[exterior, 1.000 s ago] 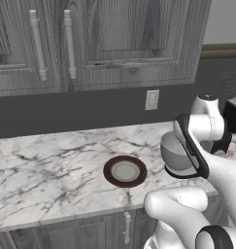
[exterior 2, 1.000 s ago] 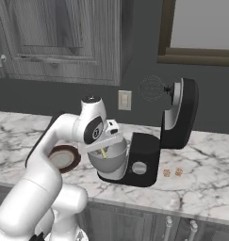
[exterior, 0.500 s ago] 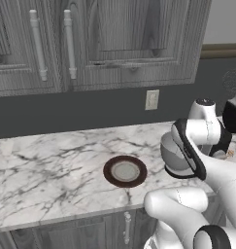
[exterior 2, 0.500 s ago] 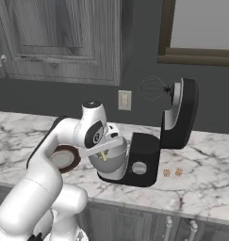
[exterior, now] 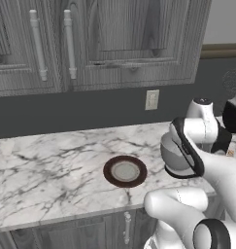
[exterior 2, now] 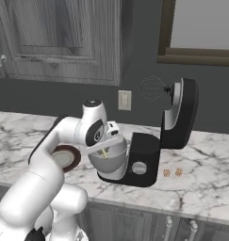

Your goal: Add butter and sugar cubes to the stand mixer bowl and then turn on the stand mixer to begin making frosting.

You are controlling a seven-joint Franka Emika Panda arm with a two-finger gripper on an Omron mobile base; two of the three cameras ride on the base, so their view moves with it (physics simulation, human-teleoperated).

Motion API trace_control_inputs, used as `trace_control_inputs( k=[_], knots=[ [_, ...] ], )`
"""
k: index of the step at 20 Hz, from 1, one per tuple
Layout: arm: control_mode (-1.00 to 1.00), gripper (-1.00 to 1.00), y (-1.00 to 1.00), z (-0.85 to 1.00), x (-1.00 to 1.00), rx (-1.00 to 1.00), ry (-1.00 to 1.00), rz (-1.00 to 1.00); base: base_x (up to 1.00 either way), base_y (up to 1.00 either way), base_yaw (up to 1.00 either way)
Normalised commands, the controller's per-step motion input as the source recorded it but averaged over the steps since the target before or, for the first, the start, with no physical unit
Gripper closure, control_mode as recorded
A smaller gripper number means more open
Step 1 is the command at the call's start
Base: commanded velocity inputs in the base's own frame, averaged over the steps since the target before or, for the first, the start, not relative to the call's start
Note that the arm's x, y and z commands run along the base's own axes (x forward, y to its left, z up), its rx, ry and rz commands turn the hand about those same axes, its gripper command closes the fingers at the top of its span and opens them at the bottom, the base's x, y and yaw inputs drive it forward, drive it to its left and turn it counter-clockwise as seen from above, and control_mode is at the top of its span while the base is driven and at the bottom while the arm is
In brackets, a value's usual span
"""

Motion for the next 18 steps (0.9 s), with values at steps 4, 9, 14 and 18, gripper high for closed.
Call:
trace_control_inputs(
  k=[4,9,14,18],
  knots=[
    [-1.0,1.0,0.01,0.0,0.4,0.0,0.0,0.08,0.0,0.0,0.0],
    [-1.0,1.0,0.01,-0.05,0.39,0.0,0.0,0.07,0.0,0.0,0.0],
    [-1.0,1.0,0.0,-0.34,0.05,0.0,0.0,0.01,0.0,0.0,0.0],
    [-1.0,1.0,0.0,-0.33,0.03,0.0,0.0,0.0,0.0,0.0,0.0]
  ],
)
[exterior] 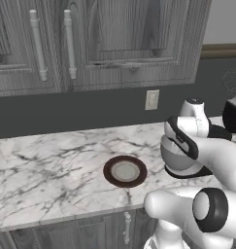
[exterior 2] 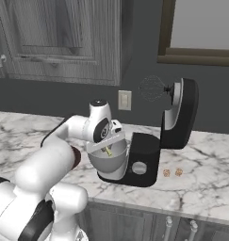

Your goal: Add butter and sugar cubes to the stand mixer bowl and then turn on the stand mixer to begin making frosting.

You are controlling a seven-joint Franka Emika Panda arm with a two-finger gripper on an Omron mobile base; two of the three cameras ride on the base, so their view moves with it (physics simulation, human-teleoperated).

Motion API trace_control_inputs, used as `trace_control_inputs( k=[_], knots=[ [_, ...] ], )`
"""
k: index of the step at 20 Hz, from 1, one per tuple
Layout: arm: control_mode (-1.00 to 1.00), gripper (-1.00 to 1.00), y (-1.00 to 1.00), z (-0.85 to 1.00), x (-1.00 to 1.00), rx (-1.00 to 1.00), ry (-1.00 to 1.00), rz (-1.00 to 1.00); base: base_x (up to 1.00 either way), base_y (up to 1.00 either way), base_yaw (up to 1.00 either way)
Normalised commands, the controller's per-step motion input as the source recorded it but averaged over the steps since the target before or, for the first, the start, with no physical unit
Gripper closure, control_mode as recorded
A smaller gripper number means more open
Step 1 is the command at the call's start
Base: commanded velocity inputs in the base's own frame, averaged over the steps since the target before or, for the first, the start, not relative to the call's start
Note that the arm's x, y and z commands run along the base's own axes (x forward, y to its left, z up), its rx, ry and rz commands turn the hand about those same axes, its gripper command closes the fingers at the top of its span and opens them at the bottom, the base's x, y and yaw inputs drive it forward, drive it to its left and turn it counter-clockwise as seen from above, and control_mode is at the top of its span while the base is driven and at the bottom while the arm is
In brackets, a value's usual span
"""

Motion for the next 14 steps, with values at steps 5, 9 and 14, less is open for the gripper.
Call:
trace_control_inputs(
  k=[5,9,14],
  knots=[
    [-1.0,-1.0,0.0,-0.35,0.0,0.0,0.01,0.0,0.0,0.0,0.0],
    [-1.0,-1.0,0.0,-0.05,-0.07,0.0,-0.02,0.0,0.0,0.0,0.0],
    [-1.0,-1.0,0.01,0.14,-0.18,0.0,-0.09,0.0,0.0,0.0,0.0]
  ],
)
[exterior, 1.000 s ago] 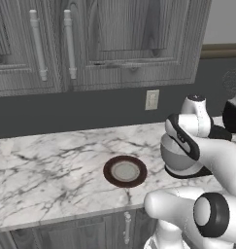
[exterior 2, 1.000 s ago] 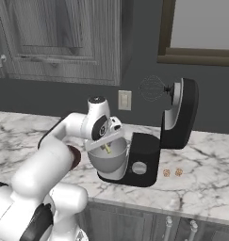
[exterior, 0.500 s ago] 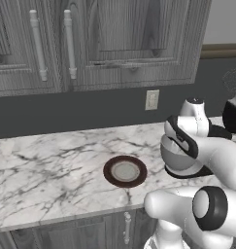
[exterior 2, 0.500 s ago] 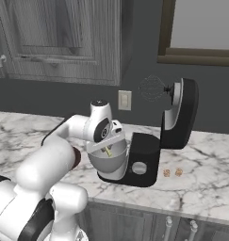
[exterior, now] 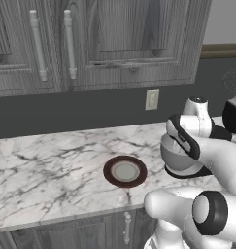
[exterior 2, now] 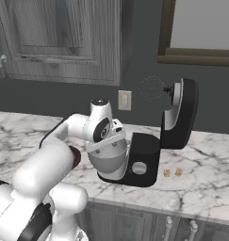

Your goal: Add butter and sugar cubes to the stand mixer bowl and then turn on the stand mixer to begin making frosting.

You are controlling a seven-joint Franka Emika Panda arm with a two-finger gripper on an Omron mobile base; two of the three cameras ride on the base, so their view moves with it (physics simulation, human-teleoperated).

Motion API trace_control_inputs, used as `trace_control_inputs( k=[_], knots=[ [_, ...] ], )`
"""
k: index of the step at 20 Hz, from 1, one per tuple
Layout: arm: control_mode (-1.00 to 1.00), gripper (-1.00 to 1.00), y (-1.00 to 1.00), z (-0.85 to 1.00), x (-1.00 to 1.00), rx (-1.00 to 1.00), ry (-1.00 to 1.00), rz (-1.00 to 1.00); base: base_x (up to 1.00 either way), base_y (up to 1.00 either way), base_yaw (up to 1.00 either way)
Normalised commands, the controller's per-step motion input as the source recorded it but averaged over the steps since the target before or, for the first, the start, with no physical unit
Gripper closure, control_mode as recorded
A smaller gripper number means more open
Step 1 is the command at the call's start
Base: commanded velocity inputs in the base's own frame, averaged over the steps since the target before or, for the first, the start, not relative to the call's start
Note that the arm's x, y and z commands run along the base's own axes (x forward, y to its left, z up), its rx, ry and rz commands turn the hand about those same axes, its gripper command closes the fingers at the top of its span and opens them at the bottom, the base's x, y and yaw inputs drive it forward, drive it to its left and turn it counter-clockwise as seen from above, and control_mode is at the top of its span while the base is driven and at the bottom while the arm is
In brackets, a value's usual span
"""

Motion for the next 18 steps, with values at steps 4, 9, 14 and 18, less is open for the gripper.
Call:
trace_control_inputs(
  k=[4,9,14,18],
  knots=[
    [-1.0,-1.0,0.05,0.56,-0.48,0.0,-0.17,0.0,0.0,0.0,0.0],
    [-1.0,-1.0,0.12,0.47,-0.59,0.02,-0.12,-0.03,0.0,0.0,0.0],
    [-1.0,-1.0,-0.1,0.2,-0.77,0.07,-0.11,-0.06,0.0,0.0,0.0],
    [-1.0,-1.0,-0.53,0.0,-0.9,0.13,-0.11,-0.08,0.0,0.0,0.0]
  ],
)
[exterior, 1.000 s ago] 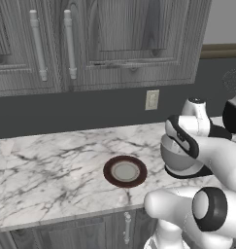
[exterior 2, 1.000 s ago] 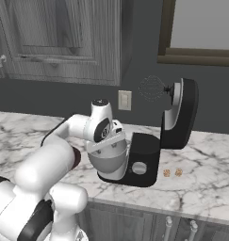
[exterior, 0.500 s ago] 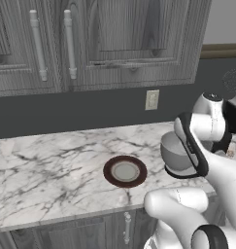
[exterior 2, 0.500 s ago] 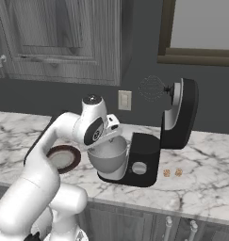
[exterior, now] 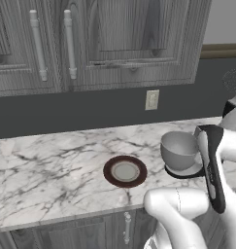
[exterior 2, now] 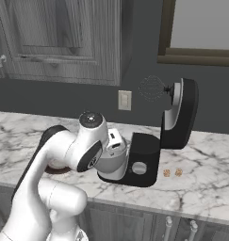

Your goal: Add butter and sugar cubes to the stand mixer bowl and then turn on the stand mixer to begin making frosting.

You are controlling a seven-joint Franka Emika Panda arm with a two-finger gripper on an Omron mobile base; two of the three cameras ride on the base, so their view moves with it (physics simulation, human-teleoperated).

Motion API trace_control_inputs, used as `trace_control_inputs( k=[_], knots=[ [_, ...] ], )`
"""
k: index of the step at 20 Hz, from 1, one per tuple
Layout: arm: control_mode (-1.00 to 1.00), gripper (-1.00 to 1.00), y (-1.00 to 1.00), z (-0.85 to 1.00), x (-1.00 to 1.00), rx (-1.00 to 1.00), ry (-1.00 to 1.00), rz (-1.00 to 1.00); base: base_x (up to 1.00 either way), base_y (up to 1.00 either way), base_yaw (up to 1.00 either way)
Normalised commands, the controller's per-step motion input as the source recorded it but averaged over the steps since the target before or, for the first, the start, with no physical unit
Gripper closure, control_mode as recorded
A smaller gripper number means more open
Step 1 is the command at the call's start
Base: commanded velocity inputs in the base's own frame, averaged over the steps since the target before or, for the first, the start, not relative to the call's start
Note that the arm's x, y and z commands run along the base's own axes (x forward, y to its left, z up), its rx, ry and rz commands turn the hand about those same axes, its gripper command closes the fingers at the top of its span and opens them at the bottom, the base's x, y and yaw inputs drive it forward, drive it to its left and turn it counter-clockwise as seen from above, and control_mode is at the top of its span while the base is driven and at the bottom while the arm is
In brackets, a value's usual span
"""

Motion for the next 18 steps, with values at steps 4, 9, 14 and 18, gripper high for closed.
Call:
trace_control_inputs(
  k=[4,9,14,18],
  knots=[
    [-1.0,-1.0,-0.82,-0.03,-0.84,0.12,-0.16,-0.07,0.0,0.0,0.0],
    [-1.0,-1.0,-1.0,-0.09,-0.65,0.13,-0.19,-0.03,0.0,0.0,0.0],
    [-1.0,-1.0,-0.89,-0.3,-0.15,0.12,-0.03,-0.01,0.0,0.0,0.0],
    [-1.0,-1.0,-0.72,-0.13,0.19,0.08,-0.04,0.03,0.0,0.0,0.0]
  ],
)
